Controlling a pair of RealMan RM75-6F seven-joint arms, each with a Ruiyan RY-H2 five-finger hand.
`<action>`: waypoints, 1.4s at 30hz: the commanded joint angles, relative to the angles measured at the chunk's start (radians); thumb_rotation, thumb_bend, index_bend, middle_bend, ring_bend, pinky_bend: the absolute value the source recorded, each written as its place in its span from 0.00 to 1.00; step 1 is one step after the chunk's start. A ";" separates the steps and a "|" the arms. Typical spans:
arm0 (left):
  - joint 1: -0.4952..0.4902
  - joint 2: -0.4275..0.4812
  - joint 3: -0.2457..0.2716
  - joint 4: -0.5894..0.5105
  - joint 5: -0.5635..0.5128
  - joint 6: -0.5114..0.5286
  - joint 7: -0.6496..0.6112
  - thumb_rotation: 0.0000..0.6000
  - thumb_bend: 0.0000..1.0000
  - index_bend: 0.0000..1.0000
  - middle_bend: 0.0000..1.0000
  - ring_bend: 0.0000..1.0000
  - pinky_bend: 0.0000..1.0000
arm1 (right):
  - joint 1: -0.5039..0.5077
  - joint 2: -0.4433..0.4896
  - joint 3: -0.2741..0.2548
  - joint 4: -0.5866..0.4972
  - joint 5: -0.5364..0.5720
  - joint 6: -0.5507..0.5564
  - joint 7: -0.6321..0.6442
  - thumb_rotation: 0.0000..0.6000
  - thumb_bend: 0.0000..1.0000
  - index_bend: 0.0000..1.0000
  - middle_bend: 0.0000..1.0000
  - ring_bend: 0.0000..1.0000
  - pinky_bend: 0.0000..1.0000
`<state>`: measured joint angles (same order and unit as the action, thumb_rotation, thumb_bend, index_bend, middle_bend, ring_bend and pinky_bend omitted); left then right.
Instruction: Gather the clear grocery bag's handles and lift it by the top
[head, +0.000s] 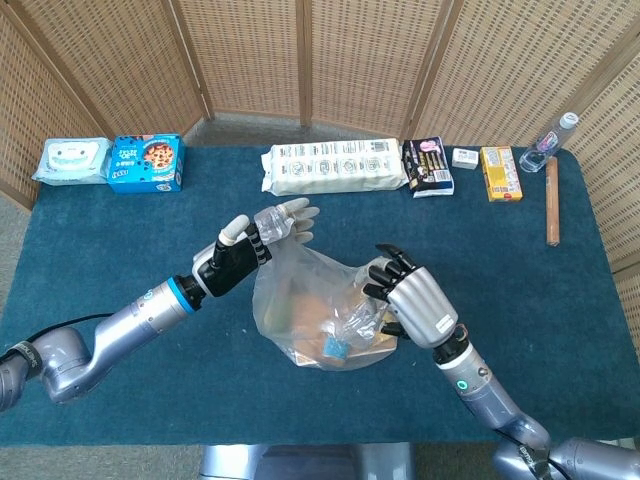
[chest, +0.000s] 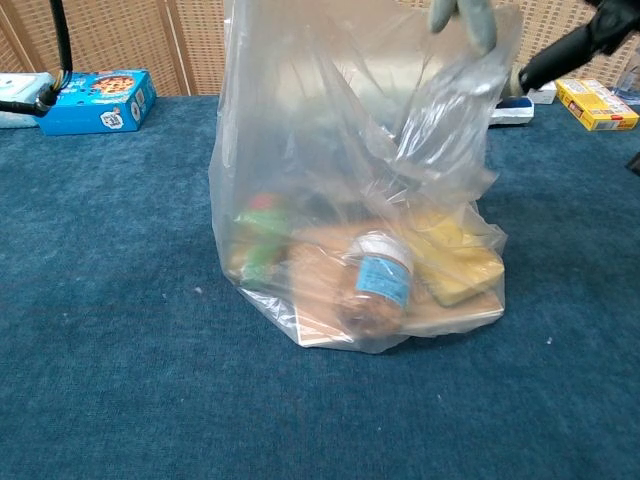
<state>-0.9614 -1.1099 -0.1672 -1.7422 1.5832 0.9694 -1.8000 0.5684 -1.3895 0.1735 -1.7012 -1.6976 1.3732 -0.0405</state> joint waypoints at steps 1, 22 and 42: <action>0.003 0.004 0.002 -0.003 0.005 0.004 -0.005 0.00 0.19 0.00 0.00 0.00 0.07 | -0.006 0.049 0.019 -0.061 0.040 -0.006 0.052 1.00 0.30 0.69 0.44 0.38 0.18; 0.014 0.011 0.014 -0.001 0.023 0.028 -0.007 0.00 0.19 0.00 0.00 0.00 0.11 | -0.001 0.118 0.082 -0.228 0.206 -0.072 0.233 1.00 0.31 0.77 0.47 0.41 0.19; 0.008 0.030 0.025 -0.002 0.069 0.055 -0.039 0.00 0.19 0.04 0.06 0.05 0.27 | -0.005 0.157 0.141 -0.320 0.272 -0.072 0.299 1.00 0.30 0.74 0.48 0.42 0.20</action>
<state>-0.9536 -1.0816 -0.1440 -1.7468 1.6482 1.0209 -1.8354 0.5640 -1.2345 0.3125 -2.0183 -1.4279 1.3006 0.2555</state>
